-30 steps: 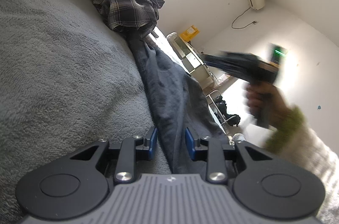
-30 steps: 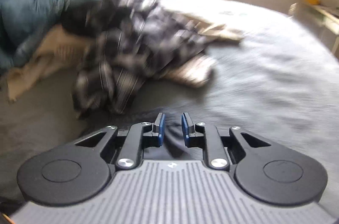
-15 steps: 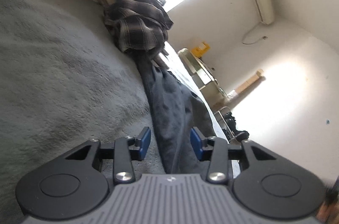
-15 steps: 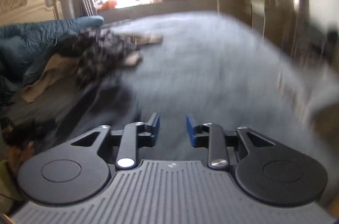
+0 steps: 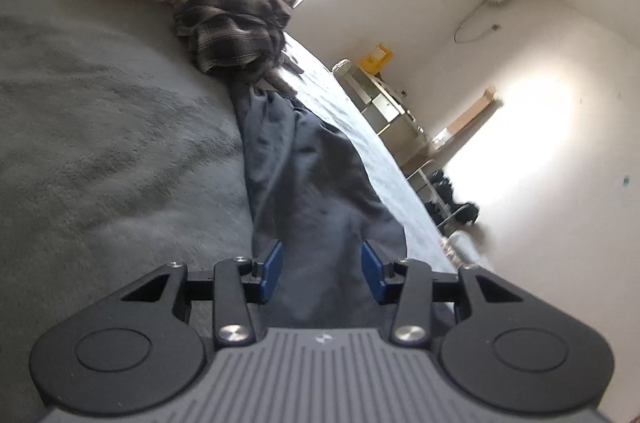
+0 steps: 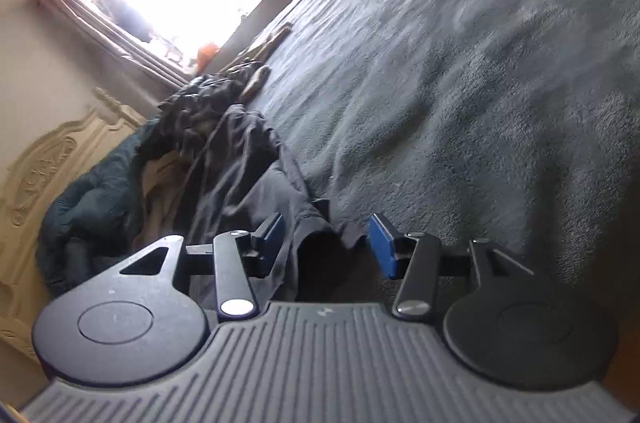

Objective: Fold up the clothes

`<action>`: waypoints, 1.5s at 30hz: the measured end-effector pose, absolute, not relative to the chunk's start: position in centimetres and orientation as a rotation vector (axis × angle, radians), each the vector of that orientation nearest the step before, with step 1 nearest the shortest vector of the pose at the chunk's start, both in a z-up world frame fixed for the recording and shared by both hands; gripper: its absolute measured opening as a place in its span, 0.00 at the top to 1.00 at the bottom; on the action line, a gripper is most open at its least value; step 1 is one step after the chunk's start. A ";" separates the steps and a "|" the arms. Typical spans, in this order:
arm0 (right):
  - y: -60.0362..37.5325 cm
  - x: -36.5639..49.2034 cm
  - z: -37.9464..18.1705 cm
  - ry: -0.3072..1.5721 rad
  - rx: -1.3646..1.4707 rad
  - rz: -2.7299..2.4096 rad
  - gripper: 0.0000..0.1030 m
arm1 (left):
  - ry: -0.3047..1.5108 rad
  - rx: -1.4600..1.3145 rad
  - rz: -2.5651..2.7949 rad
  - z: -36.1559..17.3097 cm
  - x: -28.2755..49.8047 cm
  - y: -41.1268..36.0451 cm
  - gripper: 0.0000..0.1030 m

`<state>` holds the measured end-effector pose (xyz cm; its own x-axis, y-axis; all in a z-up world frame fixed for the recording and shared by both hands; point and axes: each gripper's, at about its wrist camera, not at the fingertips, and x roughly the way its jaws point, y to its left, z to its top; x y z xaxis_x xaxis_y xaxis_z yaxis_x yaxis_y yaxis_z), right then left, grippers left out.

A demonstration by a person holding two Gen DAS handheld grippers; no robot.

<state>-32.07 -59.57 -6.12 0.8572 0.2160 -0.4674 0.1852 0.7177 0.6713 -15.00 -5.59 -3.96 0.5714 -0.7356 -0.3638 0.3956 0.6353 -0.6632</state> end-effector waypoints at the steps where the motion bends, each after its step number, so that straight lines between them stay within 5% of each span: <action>1: -59.1 -31.9 -5.9 0.549 0.752 0.008 0.54 | 0.665 -0.531 -0.704 -3.8 -15.5 -6.0 0.58; 9: -56.0 -29.1 -5.3 0.549 0.497 0.042 0.57 | 0.680 -0.386 -0.689 -4.5 -16.9 -9.2 0.58; 14: -55.4 -29.9 -6.0 0.552 0.424 0.052 0.96 | 0.708 -0.387 -0.647 -5.9 -16.6 -9.1 0.60; 22: -55.8 -32.6 -7.1 0.516 0.443 0.013 0.98 | 0.727 -0.396 -0.642 -6.9 -15.8 -9.0 0.62; 28: -56.8 -32.9 -6.5 0.515 0.469 0.043 0.89 | 0.731 -0.393 -0.648 -7.0 -15.8 -9.0 0.62; 31: -58.0 -32.5 -5.8 0.517 0.501 0.065 0.50 | 0.736 -0.409 -0.653 -7.1 -15.7 -8.8 0.62; 36: -58.5 -30.2 -6.4 0.602 0.499 0.080 0.49 | 0.739 -0.421 -0.660 -7.4 -15.6 -8.7 0.62; 39: -56.9 -29.1 -7.1 0.660 0.404 0.073 0.60 | 0.738 -0.433 -0.664 -7.7 -15.5 -8.6 0.62; 41: -55.9 -29.2 -7.0 0.657 0.360 0.067 0.92 | 0.738 -0.444 -0.666 -7.8 -15.5 -8.5 0.62; 45: -55.6 -31.2 -6.0 0.594 0.402 0.059 0.98 | 0.739 -0.456 -0.671 -7.9 -15.4 -8.3 0.62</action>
<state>-31.20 -55.59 -6.01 0.8293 0.1687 -0.5327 0.0602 0.9208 0.3853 -15.43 -8.30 -7.90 0.5497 -0.6964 -0.4614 0.3918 0.7027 -0.5939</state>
